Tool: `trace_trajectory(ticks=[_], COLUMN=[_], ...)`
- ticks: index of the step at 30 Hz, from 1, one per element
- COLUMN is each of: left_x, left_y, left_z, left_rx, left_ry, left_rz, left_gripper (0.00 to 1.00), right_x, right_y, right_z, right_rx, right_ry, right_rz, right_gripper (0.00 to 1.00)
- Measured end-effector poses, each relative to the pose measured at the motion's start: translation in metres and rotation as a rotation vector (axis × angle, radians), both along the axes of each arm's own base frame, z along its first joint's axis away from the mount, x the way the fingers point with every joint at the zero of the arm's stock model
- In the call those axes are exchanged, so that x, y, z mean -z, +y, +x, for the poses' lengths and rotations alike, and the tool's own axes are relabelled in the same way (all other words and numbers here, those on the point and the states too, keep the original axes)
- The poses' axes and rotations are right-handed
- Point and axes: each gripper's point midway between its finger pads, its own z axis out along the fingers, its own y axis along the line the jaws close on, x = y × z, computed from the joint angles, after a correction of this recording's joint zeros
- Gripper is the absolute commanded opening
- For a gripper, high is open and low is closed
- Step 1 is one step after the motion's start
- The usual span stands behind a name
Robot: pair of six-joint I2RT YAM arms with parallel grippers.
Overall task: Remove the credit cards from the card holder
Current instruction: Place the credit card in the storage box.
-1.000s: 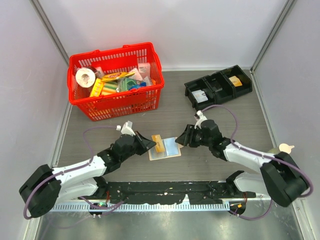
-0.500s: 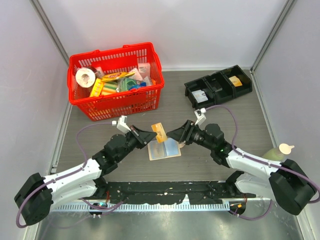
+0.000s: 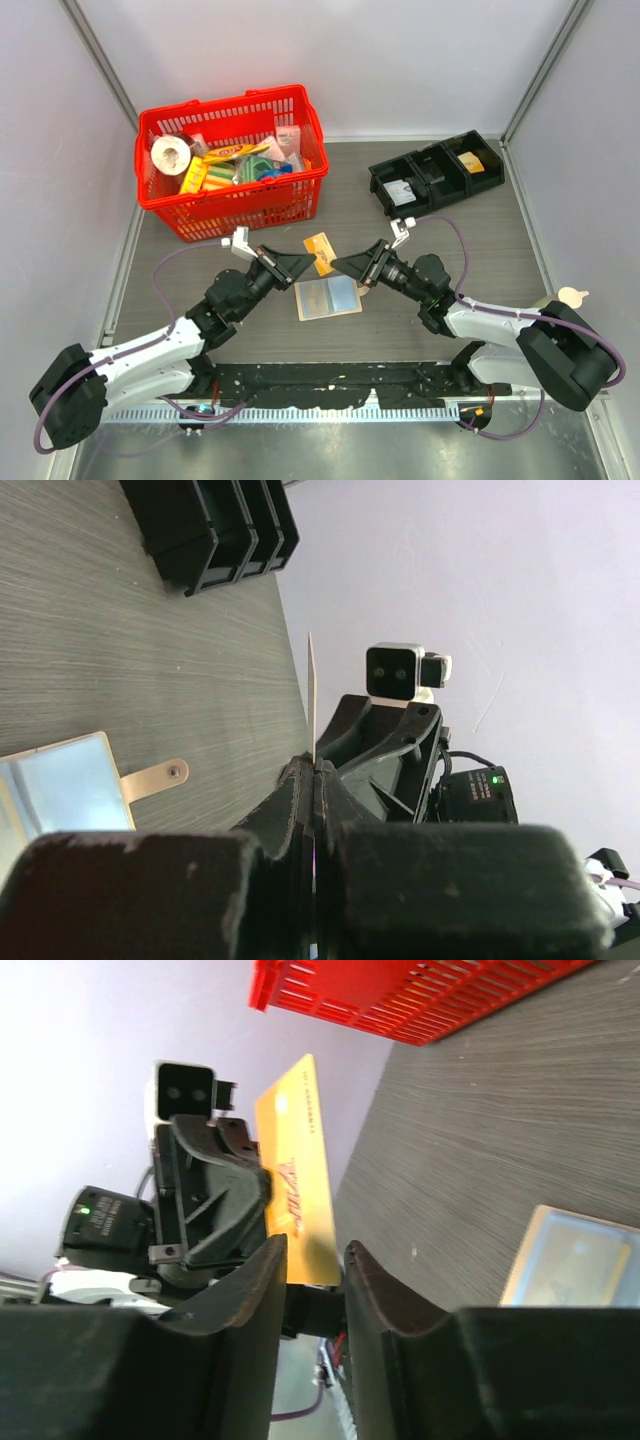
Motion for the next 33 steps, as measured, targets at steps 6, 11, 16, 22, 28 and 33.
trace_trajectory(ticks=[6,11,16,22,28,33], left_x=[0.001,0.011,0.026,0.016,-0.021,-0.024], left_y=[0.001,0.007,0.027,0.04,0.026,0.013], left_z=[0.0,-0.001,0.002,-0.001,-0.003,-0.011], left_rx=[-0.007,-0.003,0.001,0.109,0.366,0.605], left_ry=[0.001,0.004,0.002,-0.078,-0.242,-0.362], left_rz=[-0.013,0.026,0.16,0.483,0.715,0.832], left_gripper=[0.19,0.55,0.82,0.82,0.81,0.74], right_x=[-0.015,-0.011,-0.002,-0.021,-0.033,-0.027], right_y=[0.001,0.0,-0.011,-0.019,-0.019,-0.022], right_z=[-0.001,-0.002,0.0,0.008,-0.008,-0.028], right_rx=[-0.009,-0.013,-0.013,-0.083,-0.288,-0.473], right_ry=[-0.029,-0.031,-0.059,-0.191,-0.355,-0.437], right_rz=[0.051,0.034,-0.079,-0.272,-0.471,-0.559], right_gripper=[0.01,0.01,0.01,0.01,0.01,0.01])
